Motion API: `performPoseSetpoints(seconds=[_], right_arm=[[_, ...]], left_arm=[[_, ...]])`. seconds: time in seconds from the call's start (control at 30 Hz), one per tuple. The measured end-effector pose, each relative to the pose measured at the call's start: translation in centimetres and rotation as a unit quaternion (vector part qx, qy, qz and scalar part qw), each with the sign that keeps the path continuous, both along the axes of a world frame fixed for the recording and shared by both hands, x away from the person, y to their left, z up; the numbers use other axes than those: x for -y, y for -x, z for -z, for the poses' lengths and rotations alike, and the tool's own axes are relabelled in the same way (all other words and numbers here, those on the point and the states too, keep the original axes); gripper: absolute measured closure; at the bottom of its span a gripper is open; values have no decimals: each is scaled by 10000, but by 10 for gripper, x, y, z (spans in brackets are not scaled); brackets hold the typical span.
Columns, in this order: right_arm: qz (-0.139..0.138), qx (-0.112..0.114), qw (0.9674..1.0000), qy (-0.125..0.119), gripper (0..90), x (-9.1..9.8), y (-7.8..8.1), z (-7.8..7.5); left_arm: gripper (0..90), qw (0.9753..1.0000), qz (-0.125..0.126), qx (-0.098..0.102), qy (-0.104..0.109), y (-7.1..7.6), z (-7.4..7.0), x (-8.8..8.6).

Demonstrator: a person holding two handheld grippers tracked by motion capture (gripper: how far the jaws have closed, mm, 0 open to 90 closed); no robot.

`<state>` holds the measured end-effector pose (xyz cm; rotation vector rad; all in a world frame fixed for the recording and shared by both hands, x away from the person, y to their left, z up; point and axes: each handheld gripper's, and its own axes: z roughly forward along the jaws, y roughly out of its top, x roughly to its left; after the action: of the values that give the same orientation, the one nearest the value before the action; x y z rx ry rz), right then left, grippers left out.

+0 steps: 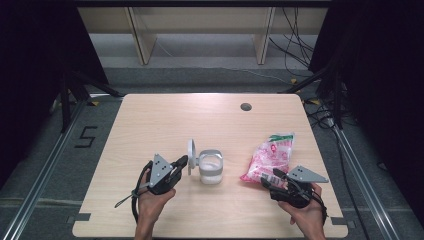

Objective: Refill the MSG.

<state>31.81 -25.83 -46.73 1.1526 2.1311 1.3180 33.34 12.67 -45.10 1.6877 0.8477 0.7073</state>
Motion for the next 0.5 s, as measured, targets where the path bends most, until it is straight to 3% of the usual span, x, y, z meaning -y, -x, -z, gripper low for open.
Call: performPoseSetpoints(seconds=[0.07, 0.13, 0.17, 0.2, 0.4, 0.5], right_arm=[[48, -120, 9999, -47, 409, -2, 4, 0], [2, -86, 9999, -71, 409, -3, 4, 1], [-55, 11, 10000, 55, 409, -1, 2, 1], [18, -100, 9999, 29, 409, -2, 4, 1], [-73, -16, 10000, 16, 409, -2, 6, 2], [-46, -132, 9999, -29, 409, -4, 9, 1]], left_arm=[[893, 10000, -11, 13, 2, -1, -1, 0], [892, 10000, 0, 23, -14, -1, -3, 1], [893, 10000, 11, 27, -10, -1, -3, 1], [893, 10000, 7, 29, 1, 0, -4, 2], [893, 10000, 40, 50, -8, -1, -6, 4], [893, 10000, 47, 52, -6, -1, -6, 4]])
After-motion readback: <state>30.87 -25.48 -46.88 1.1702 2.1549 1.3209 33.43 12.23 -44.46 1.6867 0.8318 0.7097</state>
